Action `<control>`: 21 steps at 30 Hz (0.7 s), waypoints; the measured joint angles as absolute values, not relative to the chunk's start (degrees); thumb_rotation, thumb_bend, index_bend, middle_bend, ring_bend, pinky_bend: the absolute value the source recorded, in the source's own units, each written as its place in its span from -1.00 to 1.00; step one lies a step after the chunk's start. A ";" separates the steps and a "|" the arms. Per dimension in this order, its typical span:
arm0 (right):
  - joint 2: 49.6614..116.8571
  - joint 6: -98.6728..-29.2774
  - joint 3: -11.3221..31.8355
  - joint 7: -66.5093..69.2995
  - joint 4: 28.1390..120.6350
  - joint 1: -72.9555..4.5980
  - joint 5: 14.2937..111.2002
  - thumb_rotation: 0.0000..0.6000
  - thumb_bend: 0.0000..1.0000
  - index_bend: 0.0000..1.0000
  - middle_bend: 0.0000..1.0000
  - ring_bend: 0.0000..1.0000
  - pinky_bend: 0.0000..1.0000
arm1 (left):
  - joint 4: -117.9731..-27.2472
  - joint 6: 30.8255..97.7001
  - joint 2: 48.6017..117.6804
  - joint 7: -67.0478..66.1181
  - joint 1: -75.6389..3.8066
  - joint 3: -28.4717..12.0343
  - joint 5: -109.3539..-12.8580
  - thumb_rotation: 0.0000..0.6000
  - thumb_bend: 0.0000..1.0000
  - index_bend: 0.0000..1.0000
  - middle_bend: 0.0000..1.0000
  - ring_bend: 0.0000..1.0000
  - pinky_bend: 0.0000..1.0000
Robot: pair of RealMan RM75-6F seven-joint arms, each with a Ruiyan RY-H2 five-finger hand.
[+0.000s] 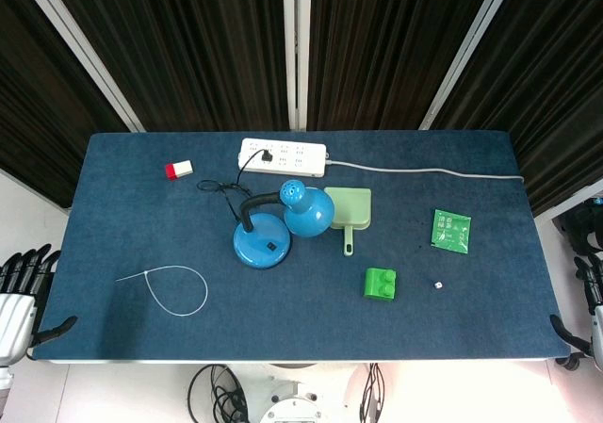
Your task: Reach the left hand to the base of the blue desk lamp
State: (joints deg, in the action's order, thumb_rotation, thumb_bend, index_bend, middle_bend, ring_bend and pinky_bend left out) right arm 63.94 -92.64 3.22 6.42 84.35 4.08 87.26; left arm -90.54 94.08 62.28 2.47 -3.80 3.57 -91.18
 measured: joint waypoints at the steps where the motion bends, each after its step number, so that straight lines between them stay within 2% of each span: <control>1: 63.91 -92.60 3.21 6.56 84.32 4.06 87.26 1.00 -0.70 -1.00 -1.00 -1.00 -1.00 | -90.61 93.96 62.24 2.36 -3.75 3.49 -91.18 1.00 -0.95 -0.98 -1.00 -1.00 -1.00; 13: 63.13 -92.98 3.19 8.60 84.44 4.08 87.78 1.00 -0.70 -1.00 -1.00 -1.00 -1.00 | -92.30 92.59 62.18 0.90 -4.19 3.10 -93.78 1.00 -0.94 -0.99 -1.00 -1.00 -0.97; 15: 62.93 -93.03 3.27 8.65 84.78 4.04 87.81 1.00 -0.70 -1.00 -1.00 -1.00 -1.00 | -93.17 91.90 62.49 0.14 -5.01 3.00 -95.22 1.00 -0.90 -0.99 -0.96 -1.00 -0.90; 18: 62.39 -92.94 3.38 8.60 85.73 3.90 87.81 1.00 -0.70 -1.00 -1.00 -1.00 -1.00 | -94.77 89.67 63.03 -1.50 -6.64 2.78 -96.70 1.00 -0.76 -0.99 -0.75 -0.95 -0.71; 21: 61.98 -92.63 3.44 8.15 86.34 3.75 87.69 1.00 -0.70 -1.00 -1.00 -1.00 -1.00 | -97.28 85.92 63.69 -3.02 -8.82 2.31 -96.85 1.00 -0.65 -0.99 -0.48 -0.60 -0.38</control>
State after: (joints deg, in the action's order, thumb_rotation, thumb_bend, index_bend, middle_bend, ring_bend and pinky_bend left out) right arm 61.98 -92.63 3.44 8.15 86.34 3.75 87.69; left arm -97.28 85.92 63.69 -3.02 -8.82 2.31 -96.85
